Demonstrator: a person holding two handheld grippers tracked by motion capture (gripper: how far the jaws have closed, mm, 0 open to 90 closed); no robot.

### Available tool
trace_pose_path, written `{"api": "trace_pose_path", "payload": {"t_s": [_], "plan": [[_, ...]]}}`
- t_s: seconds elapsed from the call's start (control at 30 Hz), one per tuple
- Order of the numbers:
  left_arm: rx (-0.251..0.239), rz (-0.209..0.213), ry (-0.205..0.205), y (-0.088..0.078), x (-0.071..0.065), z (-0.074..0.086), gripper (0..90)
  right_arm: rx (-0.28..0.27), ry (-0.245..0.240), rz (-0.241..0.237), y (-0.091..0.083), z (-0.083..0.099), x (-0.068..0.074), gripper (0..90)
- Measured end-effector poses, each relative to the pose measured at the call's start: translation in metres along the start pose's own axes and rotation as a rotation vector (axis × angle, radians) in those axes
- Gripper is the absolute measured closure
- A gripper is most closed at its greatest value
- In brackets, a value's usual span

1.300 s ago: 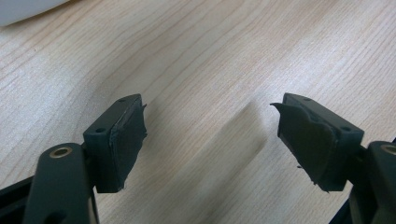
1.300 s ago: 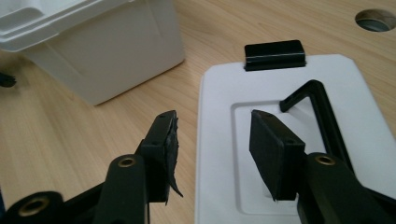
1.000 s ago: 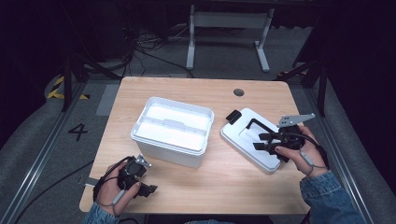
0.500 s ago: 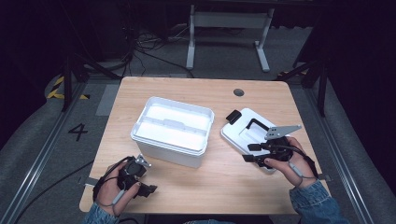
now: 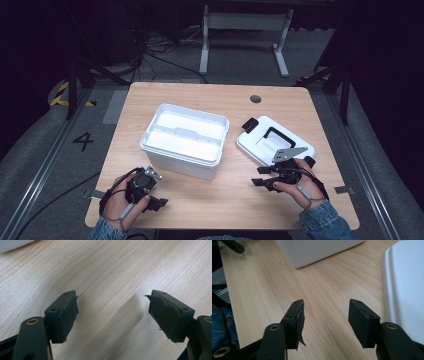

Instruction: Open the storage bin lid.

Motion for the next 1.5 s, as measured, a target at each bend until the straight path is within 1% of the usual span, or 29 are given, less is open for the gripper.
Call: {"api": "trace_pose_path", "payload": {"t_s": [0.37, 0.47, 0.57, 0.7, 0.77, 0.83, 0.93, 1.17, 1.3, 1.33, 1.43, 1.5], "plan": [[0.000, -0.002, 0.003, 0.000, 0.000, 0.000, 24.2, -0.009, -0.034, 0.005, 0.019, 0.012, 0.000, 47.8], [0.002, 0.002, 0.003, 0.000, 0.000, 0.000, 24.2, -0.036, -0.060, 0.005, 0.025, 0.015, 0.000, 49.5], [0.002, 0.001, 0.006, 0.001, 0.000, 0.000, 24.2, -0.047, -0.066, 0.009, 0.031, 0.019, 0.000, 50.1], [-0.002, 0.001, 0.007, 0.000, 0.000, 0.000, 24.1, -0.051, -0.056, 0.022, 0.039, 0.025, 0.000, 50.1], [-0.002, 0.001, 0.008, 0.000, 0.000, 0.000, 24.1, -0.046, -0.068, 0.038, 0.042, 0.026, 0.000, 50.1], [0.000, -0.001, 0.010, 0.000, 0.000, 0.000, 24.1, -0.043, -0.067, 0.037, 0.045, 0.027, 0.001, 49.9], [-0.002, 0.002, 0.012, 0.001, 0.000, 0.000, 24.2, -0.050, -0.071, 0.048, 0.047, 0.028, 0.001, 49.6], [-0.004, -0.001, 0.016, 0.001, 0.000, -0.001, 24.1, -0.056, -0.100, 0.078, 0.050, 0.028, 0.003, 45.7], [-0.004, -0.002, 0.015, 0.001, 0.000, -0.001, 24.2, -0.066, -0.114, 0.101, 0.052, 0.029, 0.003, 40.8], [-0.004, 0.000, 0.015, 0.001, 0.000, 0.000, 24.1, -0.064, -0.118, 0.111, 0.053, 0.029, 0.004, 40.2], [-0.003, 0.002, 0.012, 0.001, -0.001, 0.000, 24.1, -0.044, -0.151, 0.143, 0.055, 0.029, 0.007, 35.7], [-0.005, 0.000, 0.015, 0.001, 0.000, -0.001, 24.1, -0.045, -0.149, 0.144, 0.056, 0.029, 0.006, 35.2]]}}
Point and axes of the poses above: each handheld gripper's, and its own axes: y roughly forward along the jaws, z roughly out of its underside, x roughly to its left, the point moved 2 cm from there along y, roughly forward along the jaws, and after that the axes turned 12 degrees about -z, right-handed, at the moved point
